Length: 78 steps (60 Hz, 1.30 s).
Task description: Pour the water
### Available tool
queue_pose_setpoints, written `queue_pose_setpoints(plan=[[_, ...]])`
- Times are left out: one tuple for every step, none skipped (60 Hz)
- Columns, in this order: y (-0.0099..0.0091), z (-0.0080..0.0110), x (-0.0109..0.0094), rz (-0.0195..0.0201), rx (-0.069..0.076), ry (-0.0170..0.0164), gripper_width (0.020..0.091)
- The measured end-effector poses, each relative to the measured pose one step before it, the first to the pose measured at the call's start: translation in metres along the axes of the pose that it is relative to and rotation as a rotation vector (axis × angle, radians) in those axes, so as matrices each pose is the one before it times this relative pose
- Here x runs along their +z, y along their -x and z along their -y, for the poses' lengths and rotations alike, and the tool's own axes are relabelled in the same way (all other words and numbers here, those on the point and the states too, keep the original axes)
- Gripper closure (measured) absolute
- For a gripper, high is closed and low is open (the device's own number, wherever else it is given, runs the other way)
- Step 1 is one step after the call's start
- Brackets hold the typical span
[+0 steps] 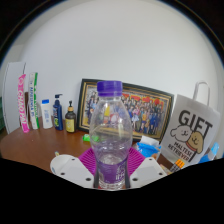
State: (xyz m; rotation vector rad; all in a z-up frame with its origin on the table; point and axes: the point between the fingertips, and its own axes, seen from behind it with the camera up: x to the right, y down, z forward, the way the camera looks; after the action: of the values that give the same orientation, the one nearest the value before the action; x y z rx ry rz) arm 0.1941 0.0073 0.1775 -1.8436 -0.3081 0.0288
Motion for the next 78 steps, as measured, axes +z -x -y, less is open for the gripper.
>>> queue_pose_setpoints(plan=[[-0.00036,-0.00531,0.00223,0.00184,0.015,0.00163,0.0754],[-0.00042,-0.00531,0.00214,0.00213,0.0138,0.00091,0.0755],[0.00215,-0.00513,0.00108,0.00034,0.0141,-0.00014,0.0755],[-0.00039,-0.00565,0.00228,0.00418,0.0105,0.00307,0.0755],[-0.00052,-0.00565,0.00207,0.00419,0.012,0.00423,0.0755],[-0.00042,-0.00517,0.00178,0.00377,0.0132,0.00401,0.0755],[-0.00048,-0.00535,0.00175,0.00382,0.0134,0.00385,0.0754],[-0.00054,-0.00533,0.00161,0.00414,0.0123,0.00439,0.0755],[0.00264,-0.00446,0.00024,-0.00056,0.0135,0.00256,0.0756],[0.00028,-0.00448,0.00105,0.00445,0.0088,0.0036,0.0754],[-0.0002,-0.00448,0.00119,0.0043,0.0062,0.00332,0.0755],[0.0,-0.00434,0.00094,0.00341,0.0045,0.004,0.0755],[-0.00037,-0.00451,0.00069,0.00203,0.0028,0.00352,0.0754],[-0.00026,-0.00461,0.00038,0.00125,0.0022,0.00458,0.0746],[-0.0005,-0.00419,0.0003,-0.00144,0.0026,0.00393,0.0746],[-0.00047,-0.00373,0.00017,-0.00096,0.0007,0.00385,0.0745],[0.0,-0.00376,0.00053,-0.00154,-0.001,0.00328,0.0745],[-0.00049,-0.00393,0.00002,0.00101,-0.0034,0.00161,0.0747],[-0.00058,-0.00421,0.00029,0.00043,-0.0033,0.00324,0.0747],[-0.00075,-0.00491,0.00034,-0.00125,-0.0013,0.00518,0.0731],[0.00176,0.00333,-0.00266,-0.00411,0.0036,-0.00199,0.0725],[-0.0023,0.00071,0.00117,0.00096,0.0028,-0.02736,0.0725],[-0.00087,-0.00116,-0.00181,-0.00277,0.0039,0.00616,0.0724],[0.00025,-0.00128,-0.00125,-0.00115,0.0069,0.00243,0.072],[-0.00016,0.0012,-0.00061,-0.00032,0.0062,-0.00872,0.0714],[-0.00072,-0.00113,-0.00092,-0.00225,0.0033,0.00073,0.0708],[0.00072,0.00089,-0.00318,-0.00163,0.0057,-0.00435,0.0693],[-0.00089,-0.00171,0.00118,0.00012,0.0042,-0.00662,0.0682],[-0.00002,-0.00033,0.00096,-0.00224,0.0035,0.00181,0.067],[-0.00048,-0.00028,-0.00006,-0.00225,0.0024,-0.00051,0.0658],[-0.00063,-0.00057,-0.00077,-0.00143,0.0022,-0.00278,0.0645],[0.0002,-0.0003,-0.00021,-0.00165,0.001,0.0021,0.063],[0.0008,0.00009,0.00038,-0.00175,-0.0006,0.00642,0.0617],[-0.00025,-0.00069,-0.00095,-0.00017,-0.0018,0.00184,0.0604],[0.00028,-0.00055,-0.00034,-0.00088,-0.001,0.00652,0.0591],[0.00057,-0.00072,-0.00015,-0.00222,0.0016,0.01228,0.0577],[-0.00036,-0.00157,-0.00145,-0.00168,0.0032,0.00747,0.0554],[0.00032,-0.00076,-0.0013,-0.00249,0.0048,0.00901,0.0517],[0.00066,0.00009,-0.00101,-0.00399,0.006,0.0114,0.0464],[-0.00005,-0.00029,-0.002,-0.00437,0.0049,0.00801,0.0418],[0.0,-0.00089,-0.00223,-0.00552,0.0029,0.01004,0.037],[-0.0011,-0.00233,-0.0031,-0.00641,-0.0004,0.01173,0.0327],[-0.00074,-0.00232,-0.00202,-0.01499,-0.0025,0.01297,0.0298],[-0.00187,-0.00094,-0.00345,-0.01485,-0.0038,0.01529,0.0275],[-0.00151,0.00022,-0.00419,-0.01546,-0.0036,0.01045,0.0259],[-0.00147,0.00104,-0.00476,-0.01526,-0.0025,0.00665,0.0249],[-0.0012,0.0015,-0.00544,-0.01643,-0.0009,0.00478,0.0248],[0.0,0.00164,-0.00592,-0.01313,0.0,0.0047,0.0247],[0.0008,0.00135,-0.0063,-0.01101,-0.0001,0.00584,0.0247],[0.00128,0.00115,-0.00694,-0.00877,0.0006,0.00786,0.0249],[0.00047,0.00019,-0.00603,-0.00589,0.0003,0.00863,0.0247],[0.0022,0.00099,-0.00797,-0.00763,0.0024,0.0097,0.0246],[0.00232,0.00088,-0.00833,-0.00748,0.0029,0.00996,0.0246],[0.00249,0.0011,-0.00841,-0.00584,0.0035,0.00938,0.0248],[0.0024,0.00056,-0.00853,-0.00618,0.0034,0.00905,0.0248],[0.00236,0.00024,-0.0087,-0.00677,0.0024,0.01033,0.0248],[0.00218,-0.00034,-0.00882,-0.00821,-0.0004,0.0122,0.0247],[0.00212,-0.00045,-0.00903,-0.00965,-0.0041,0.012,0.0248],[0.00082,0.00039,-0.00899,-0.01014,-0.0092,0.01005,0.0247],[0.00104,0.00056,-0.00904,-0.01228,-0.0083,0.00641,0.0248],[0.00076,0.00047,-0.00924,-0.01455,-0.0078,0.00476,0.0249],[0.00122,0.00041,-0.00921,-0.01467,-0.0075,0.00378,0.0248],[0.00224,0.00048,-0.00923,-0.01163,-0.0072,0.0024,0.0247],[0.003,0.00078,-0.00903,-0.00777,-0.0065,0.00025,0.0246],[0.00376,0.00075,-0.00876,-0.00408,-0.0049,-0.00124,0.0246],[0.00337,0.00132,-0.00915,0.00085,-0.003,0.00053,0.0248],[0.00394,0.00002,-0.00811,0.0011,-0.0034,-0.00212,0.025],[0.00407,-0.00007,-0.00721,0.00203,-0.0029,-0.00129,0.0249],[0.0043,-0.00071,-0.00704,0.00212,-0.0019,0.00122,0.0253],[0.00387,-0.00085,-0.00681,0.0014,-0.0007,0.0028,0.0251],[0.00374,-0.00079,-0.00631,0.00121,-0.0005,0.0026,0.0251],[0.00364,-0.00065,-0.00608,0.0019,-0.0009,0.00184,0.0251],[0.0035,-0.00067,-0.00565,0.00142,-0.0013,0.00204,0.0252],[0.00302,-0.00103,-0.00537,0.00061,-0.0009,0.00248,0.025],[0.00439,0.00065,-0.00621,-0.00215,-0.0003,0.00512,0.0251],[0.00248,-0.00074,-0.00462,0.00033,-0.0008,0.00062,0.0254],[0.00259,-0.00043,-0.00411,0.00173,-0.0022,-0.00101,0.0253],[0.00231,-0.00032,-0.00495,0.00272,-0.0026,-0.00112,0.0251]])
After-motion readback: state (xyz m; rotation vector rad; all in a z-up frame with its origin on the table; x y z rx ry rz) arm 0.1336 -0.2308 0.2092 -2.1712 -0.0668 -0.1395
